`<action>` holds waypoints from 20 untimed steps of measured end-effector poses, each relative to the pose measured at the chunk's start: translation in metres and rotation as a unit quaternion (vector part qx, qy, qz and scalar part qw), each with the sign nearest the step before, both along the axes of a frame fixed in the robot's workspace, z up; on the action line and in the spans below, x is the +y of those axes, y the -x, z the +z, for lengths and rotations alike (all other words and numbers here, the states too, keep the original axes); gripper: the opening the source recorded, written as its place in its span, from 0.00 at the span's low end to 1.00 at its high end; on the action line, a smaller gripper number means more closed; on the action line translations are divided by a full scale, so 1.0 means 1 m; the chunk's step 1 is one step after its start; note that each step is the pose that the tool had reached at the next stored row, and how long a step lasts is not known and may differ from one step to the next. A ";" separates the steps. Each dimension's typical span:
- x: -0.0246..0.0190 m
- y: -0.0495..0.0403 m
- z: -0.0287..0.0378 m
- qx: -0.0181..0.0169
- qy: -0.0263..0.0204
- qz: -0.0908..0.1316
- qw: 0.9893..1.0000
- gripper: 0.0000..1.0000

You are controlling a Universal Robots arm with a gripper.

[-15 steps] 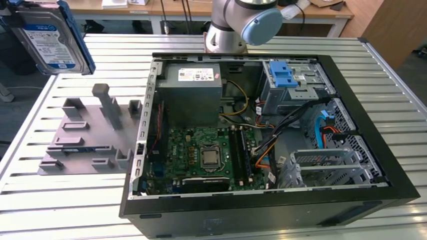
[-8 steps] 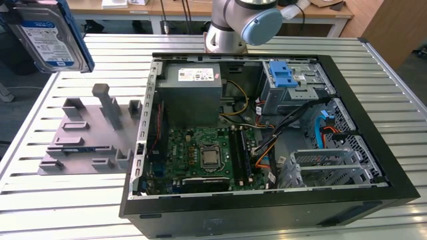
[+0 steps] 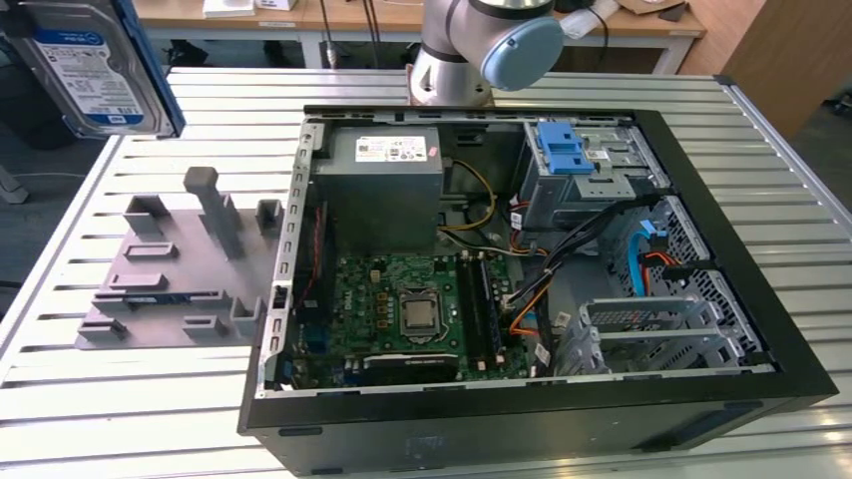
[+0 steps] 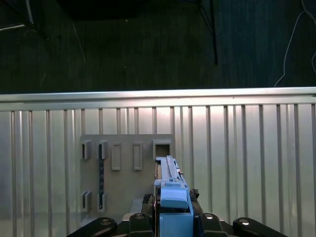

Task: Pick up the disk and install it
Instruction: 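Pick up the disk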

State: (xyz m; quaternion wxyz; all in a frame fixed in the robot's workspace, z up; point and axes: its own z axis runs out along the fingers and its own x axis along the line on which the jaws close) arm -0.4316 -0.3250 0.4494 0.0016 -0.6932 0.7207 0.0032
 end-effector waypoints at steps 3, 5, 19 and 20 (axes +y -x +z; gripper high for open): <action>0.0000 0.0000 0.0043 0.000 0.000 0.000 1.000 0.36; 0.0000 0.0000 0.0070 0.000 0.000 0.000 1.000 0.36; 0.0000 0.0000 0.0252 0.000 0.000 0.000 1.000 0.36; 0.0000 0.0000 0.0263 0.000 0.000 0.000 1.000 0.36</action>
